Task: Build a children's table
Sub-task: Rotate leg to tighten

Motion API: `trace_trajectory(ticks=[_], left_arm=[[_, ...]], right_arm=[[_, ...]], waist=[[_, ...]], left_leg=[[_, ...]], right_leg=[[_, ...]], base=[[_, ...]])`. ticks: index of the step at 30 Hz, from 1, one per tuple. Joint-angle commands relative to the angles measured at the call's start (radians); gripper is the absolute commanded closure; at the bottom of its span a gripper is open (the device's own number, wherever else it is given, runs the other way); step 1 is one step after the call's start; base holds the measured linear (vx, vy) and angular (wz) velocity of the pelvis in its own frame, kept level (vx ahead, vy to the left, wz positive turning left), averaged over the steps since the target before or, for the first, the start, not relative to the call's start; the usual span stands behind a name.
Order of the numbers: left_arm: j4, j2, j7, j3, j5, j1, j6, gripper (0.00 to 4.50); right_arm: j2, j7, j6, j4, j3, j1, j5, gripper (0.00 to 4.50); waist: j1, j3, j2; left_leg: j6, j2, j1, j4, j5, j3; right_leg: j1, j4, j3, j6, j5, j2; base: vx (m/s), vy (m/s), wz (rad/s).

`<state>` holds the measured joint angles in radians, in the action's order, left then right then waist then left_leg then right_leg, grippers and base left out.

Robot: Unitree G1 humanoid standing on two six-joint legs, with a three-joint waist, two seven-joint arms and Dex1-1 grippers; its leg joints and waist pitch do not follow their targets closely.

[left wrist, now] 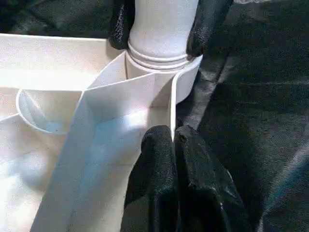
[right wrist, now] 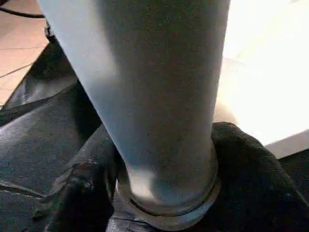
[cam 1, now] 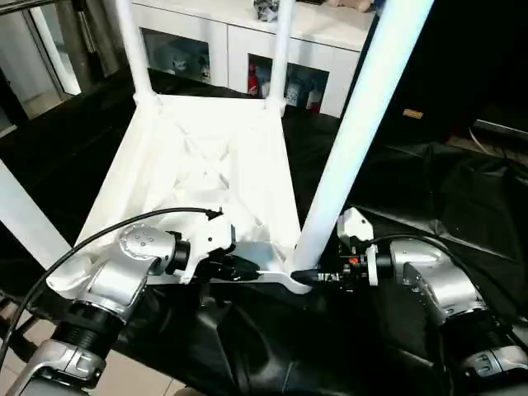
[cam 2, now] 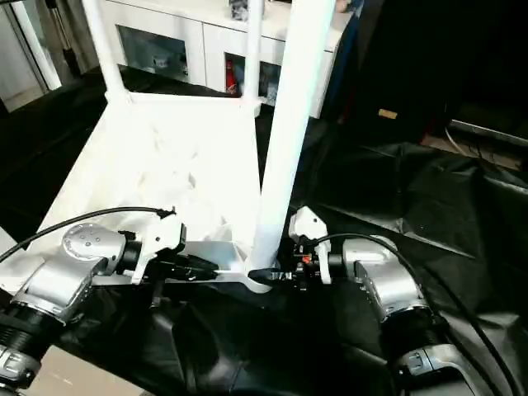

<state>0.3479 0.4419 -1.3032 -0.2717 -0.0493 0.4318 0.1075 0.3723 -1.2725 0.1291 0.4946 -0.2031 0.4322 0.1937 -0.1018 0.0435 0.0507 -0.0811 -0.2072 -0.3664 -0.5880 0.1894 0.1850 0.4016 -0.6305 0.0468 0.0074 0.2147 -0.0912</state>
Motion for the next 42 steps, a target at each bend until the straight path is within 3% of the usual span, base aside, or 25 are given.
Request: trace_trajectory(ticks=[1,6,8,9,11,12,14,16,17,18,21,25,28,33,36,42], left_arm=[[-0.019,-0.016,-0.037,-0.019,-0.048,0.003,-0.006,4.50],[0.016,-0.032,0.017,-0.017,-0.018,0.016,-0.017,4.50],[0.018,-0.034,0.023,-0.016,-0.015,0.018,-0.018,4.50],[0.030,-0.043,0.052,-0.010,-0.004,0.024,-0.016,4.50],[0.050,-0.066,0.136,0.007,0.020,0.040,-0.008,4.50],[0.065,-0.098,0.218,0.027,0.032,0.056,0.004,4.50],[0.066,-0.100,0.223,0.028,0.033,0.057,0.004,4.50],[0.069,-0.133,0.293,0.036,0.047,0.066,0.021,4.50],[0.069,-0.151,0.329,0.037,0.057,0.069,0.031,4.50],[0.067,-0.168,0.362,0.038,0.064,0.070,0.044,4.50],[0.055,-0.215,0.430,0.035,0.077,0.068,0.073,4.50],[0.021,-0.279,0.523,0.022,0.093,0.052,0.105,4.50],[-0.002,-0.297,0.528,0.012,0.096,0.039,0.114,4.50],[-0.022,-0.277,0.458,-0.008,0.081,0.024,0.090,4.50],[-0.029,-0.246,0.400,-0.006,0.062,0.019,0.068,4.50],[-0.046,-0.180,0.280,-0.004,0.024,0.006,0.043,4.50]], right_arm=[[-0.001,-0.003,0.017,0.013,-0.001,-0.002,0.003,1.83],[-0.013,0.003,0.045,0.010,0.010,-0.019,0.023,1.93],[-0.014,0.007,0.046,0.010,0.012,-0.020,0.024,1.94],[-0.024,0.033,0.048,0.015,0.025,-0.025,0.029,1.94],[-0.048,0.114,0.037,0.031,0.048,-0.030,0.020,1.95],[-0.078,0.206,0.013,0.050,0.070,-0.035,0.007,1.95],[-0.080,0.212,0.011,0.051,0.072,-0.036,0.006,1.96],[-0.122,0.330,-0.004,0.075,0.088,-0.041,-0.017,1.97],[-0.146,0.389,-0.006,0.085,0.093,-0.045,-0.031,1.97],[-0.170,0.445,-0.003,0.093,0.096,-0.050,-0.045,1.97],[-0.241,0.572,0.000,0.110,0.111,-0.056,-0.062,1.97],[-0.340,0.727,-0.013,0.141,0.115,-0.040,-0.085,1.97],[-0.361,0.726,-0.024,0.135,0.106,-0.038,-0.081,1.27],[-0.344,0.677,-0.015,0.113,0.106,-0.031,-0.064,0.89],[-0.291,0.593,-0.025,0.090,0.085,-0.031,-0.072,0.89],[-0.195,0.436,-0.024,0.061,0.096,-0.016,-0.033,0.89]], waist=[[0.000,-0.056,-0.001],[-0.001,-0.059,-0.004],[-0.002,-0.058,-0.003],[-0.002,-0.057,-0.009],[-0.001,-0.055,-0.005],[0.003,-0.054,-0.008],[0.006,-0.052,-0.006],[0.012,-0.052,-0.005],[0.014,-0.052,-0.005],[0.019,-0.052,-0.006],[0.022,-0.051,-0.004],[0.026,-0.051,-0.010],[0.026,-0.054,-0.012],[0.027,-0.056,-0.014],[0.027,-0.057,-0.015],[0.024,-0.059,-0.016]], left_leg=[[0.045,-0.027,0.013,0.068,0.149,-0.001],[0.064,-0.024,0.013,0.062,0.108,0.001],[0.062,-0.025,0.013,0.063,0.118,0.001],[0.056,-0.025,0.013,0.064,0.131,0.000],[0.039,-0.026,0.016,0.068,0.168,0.000],[0.023,-0.025,0.015,0.071,0.188,-0.003],[-0.002,-0.025,0.019,0.074,0.222,-0.004],[-0.007,-0.024,0.013,0.076,0.230,-0.006],[-0.006,-0.025,0.016,0.075,0.234,-0.005],[-0.009,-0.023,0.009,0.078,0.223,-0.008],[-0.012,-0.023,0.012,0.077,0.227,-0.007],[-0.013,-0.021,0.011,0.081,0.225,-0.007],[-0.003,-0.022,0.010,0.079,0.220,-0.006],[0.017,-0.020,0.009,0.077,0.189,-0.004],[0.026,-0.020,0.010,0.075,0.191,-0.003],[0.046,-0.021,0.010,0.071,0.167,-0.001]], right_leg=[[-0.047,0.064,-0.035,-0.255,0.039,-0.045],[-0.049,0.058,-0.034,-0.269,-0.034,-0.042],[-0.049,0.059,-0.034,-0.269,-0.018,-0.044],[-0.048,0.060,-0.035,-0.267,0.000,-0.044],[-0.046,0.067,-0.035,-0.258,0.052,-0.045],[-0.047,0.072,-0.036,-0.247,0.090,-0.046],[-0.043,0.080,-0.037,-0.229,0.151,-0.048],[-0.046,0.082,-0.037,-0.211,0.183,-0.047],[-0.040,0.085,-0.039,-0.205,0.190,-0.048],[-0.045,0.085,-0.038,-0.191,0.211,-0.049],[-0.041,0.088,-0.039,-0.179,0.224,-0.047],[-0.038,0.090,-0.040,-0.173,0.221,-0.045],[-0.040,0.088,-0.040,-0.172,0.197,-0.044],[-0.044,0.082,-0.039,-0.189,0.103,-0.040],[-0.045,0.083,-0.038,-0.195,0.092,-0.040],[-0.048,0.076,-0.038,-0.218,0.045,-0.039]], base=[[0.000,0.000,0.00],[0.000,0.000,0.00],[0.000,0.000,0.00],[0.000,0.000,0.00],[0.000,0.000,0.00],[0.000,0.000,0.00],[0.000,0.000,0.00],[0.000,0.000,0.00],[0.000,0.000,0.00],[0.000,0.000,0.00],[0.000,0.000,0.00],[0.000,0.000,0.00],[0.000,0.000,0.00],[0.000,0.000,0.00],[0.000,0.000,0.00],[0.000,0.000,0.00]])
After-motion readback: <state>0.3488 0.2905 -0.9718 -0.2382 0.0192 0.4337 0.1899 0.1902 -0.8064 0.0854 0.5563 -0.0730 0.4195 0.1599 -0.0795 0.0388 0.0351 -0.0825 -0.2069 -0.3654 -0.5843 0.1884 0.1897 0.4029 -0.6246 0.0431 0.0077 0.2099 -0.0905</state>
